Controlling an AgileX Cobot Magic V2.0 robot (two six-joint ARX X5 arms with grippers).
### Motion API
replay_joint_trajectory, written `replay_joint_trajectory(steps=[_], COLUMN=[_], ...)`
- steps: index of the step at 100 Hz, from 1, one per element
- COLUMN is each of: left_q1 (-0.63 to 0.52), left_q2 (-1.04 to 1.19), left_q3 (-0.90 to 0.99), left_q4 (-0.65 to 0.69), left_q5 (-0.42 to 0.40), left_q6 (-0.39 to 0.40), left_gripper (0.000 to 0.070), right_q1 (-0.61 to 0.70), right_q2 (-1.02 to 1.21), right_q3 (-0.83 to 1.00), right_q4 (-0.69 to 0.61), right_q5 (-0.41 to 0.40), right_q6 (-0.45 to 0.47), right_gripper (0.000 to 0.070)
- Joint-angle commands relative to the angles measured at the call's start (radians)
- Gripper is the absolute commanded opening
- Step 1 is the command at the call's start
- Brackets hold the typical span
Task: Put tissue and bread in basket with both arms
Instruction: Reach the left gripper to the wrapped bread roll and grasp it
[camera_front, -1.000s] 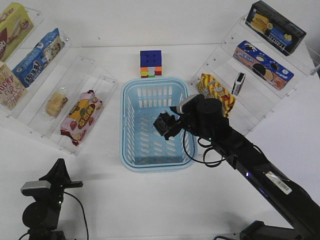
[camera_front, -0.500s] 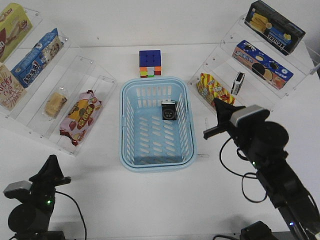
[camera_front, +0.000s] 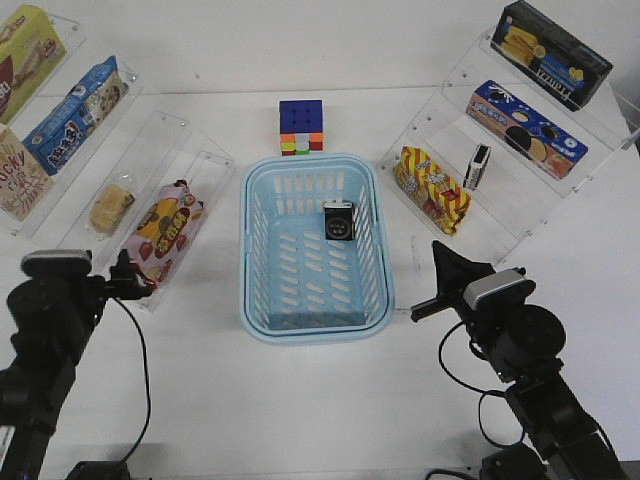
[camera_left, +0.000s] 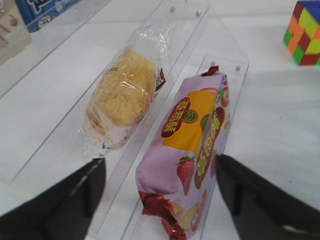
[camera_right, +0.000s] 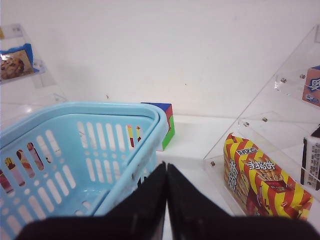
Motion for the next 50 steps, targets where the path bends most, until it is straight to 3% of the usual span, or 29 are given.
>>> replay_joint_trajectory(steps=[1, 27, 40, 50], left_q1=[-0.001, -0.001, -0.001, 0.003], left_q2=[0.085, 0.357, 0.447, 0.5], left_q3=[0.066, 0.265, 0.315, 0.322], left_q4=[-0.001, -0.016, -0.01, 0.002], left_q5=[-0.016, -0.161, -0.167, -0.191], left_q6=[0.103, 0.235, 0.253, 0.252], left_gripper=[0.0563, 0.0563, 0.0549, 0.0461], right_q1=[0.005, 0.005, 0.005, 0.005], right_q2=[0.003, 0.004, 0.004, 0.004], right_q3=[0.014, 0.014, 0.014, 0.014], right_q4=[0.012, 0.012, 0.011, 0.011], right_q5=[0.003, -0.003, -0.003, -0.003], right_q6=[0.015, 0.015, 0.015, 0.018], right_gripper=[0.0001, 0.0001, 0.0001, 0.0001])
